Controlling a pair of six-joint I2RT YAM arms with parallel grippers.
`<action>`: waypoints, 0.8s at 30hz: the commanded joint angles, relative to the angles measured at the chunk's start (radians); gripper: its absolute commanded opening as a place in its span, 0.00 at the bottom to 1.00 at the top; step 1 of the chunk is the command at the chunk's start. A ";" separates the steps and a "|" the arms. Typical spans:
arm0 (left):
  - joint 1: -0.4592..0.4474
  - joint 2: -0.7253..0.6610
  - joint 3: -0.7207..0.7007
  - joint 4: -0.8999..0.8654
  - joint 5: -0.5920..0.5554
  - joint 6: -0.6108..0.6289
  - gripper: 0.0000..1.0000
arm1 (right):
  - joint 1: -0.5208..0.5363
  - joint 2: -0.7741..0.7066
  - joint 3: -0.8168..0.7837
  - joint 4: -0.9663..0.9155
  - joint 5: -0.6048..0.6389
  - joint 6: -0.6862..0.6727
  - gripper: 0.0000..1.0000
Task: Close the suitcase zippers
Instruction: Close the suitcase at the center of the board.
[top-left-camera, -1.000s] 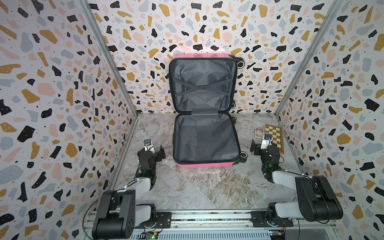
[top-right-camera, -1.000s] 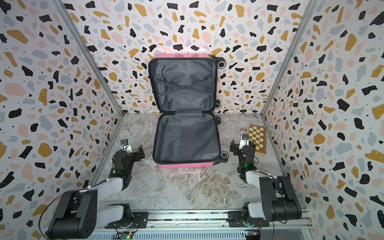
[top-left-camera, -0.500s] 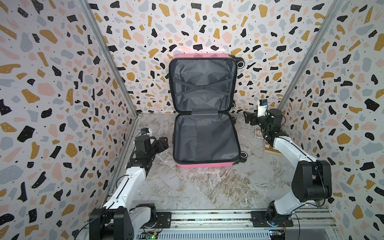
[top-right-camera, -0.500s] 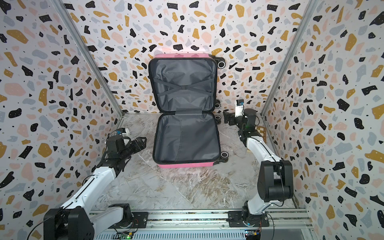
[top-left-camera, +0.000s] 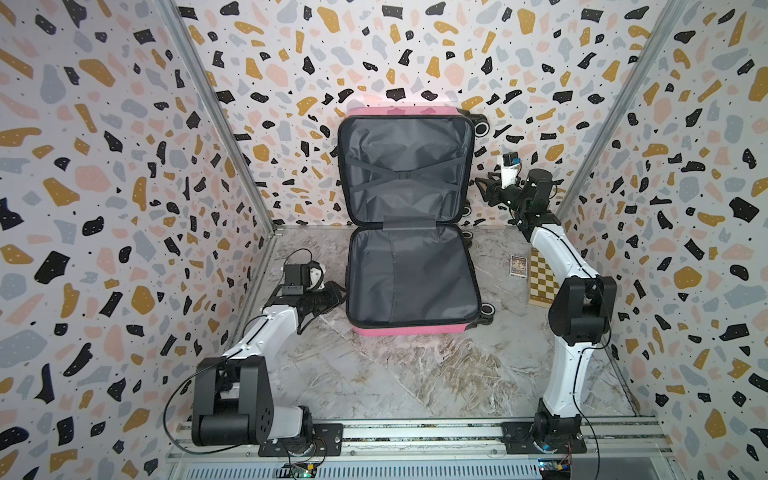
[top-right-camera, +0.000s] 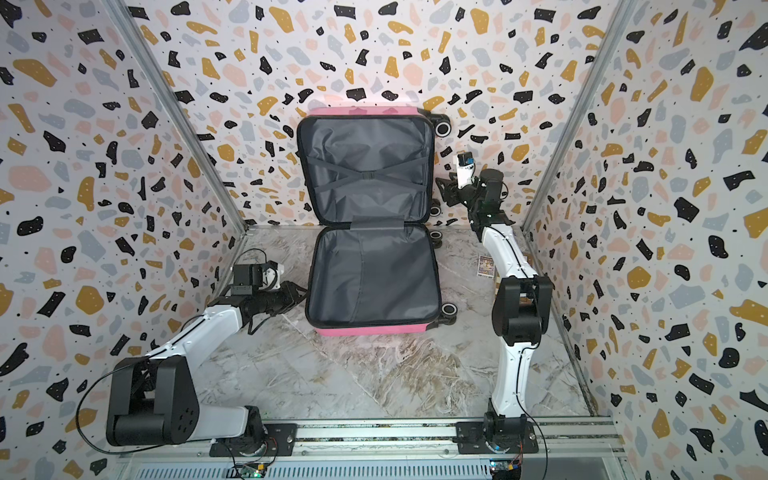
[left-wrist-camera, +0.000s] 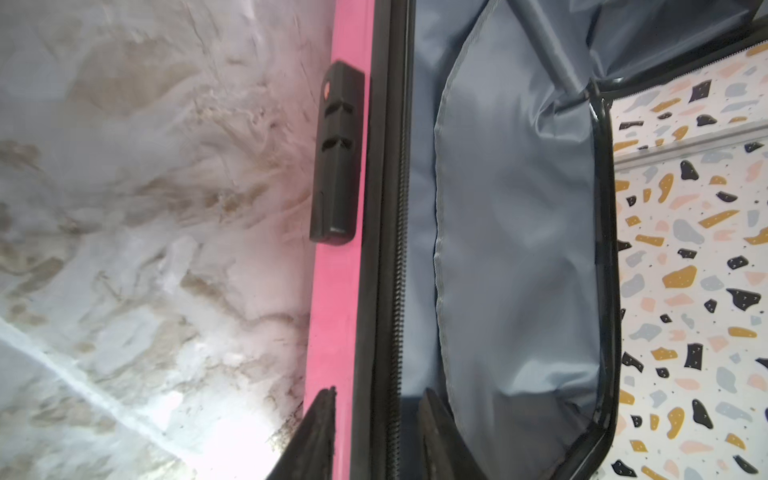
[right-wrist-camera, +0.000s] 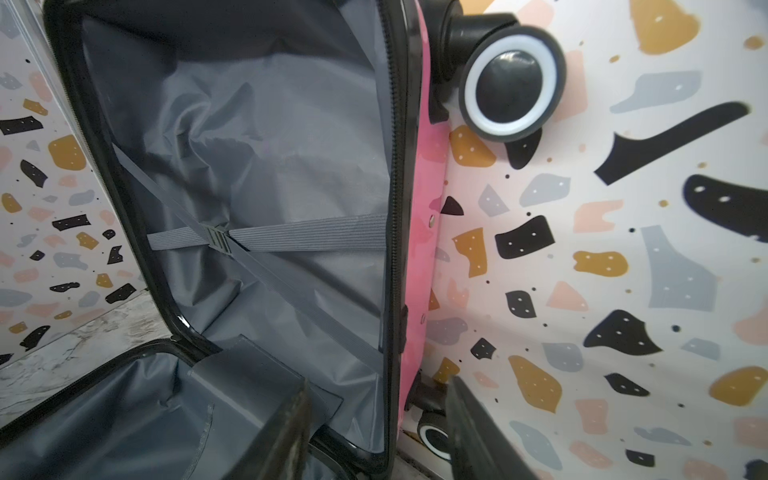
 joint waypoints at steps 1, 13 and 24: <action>-0.004 0.022 0.043 -0.022 0.037 0.024 0.28 | 0.007 0.055 0.165 -0.066 -0.046 0.020 0.52; -0.004 0.090 0.082 -0.047 0.078 0.036 0.18 | 0.027 0.259 0.420 -0.038 -0.012 0.055 0.49; -0.004 0.122 0.100 -0.081 0.091 0.047 0.06 | 0.057 0.347 0.487 0.047 0.083 0.067 0.29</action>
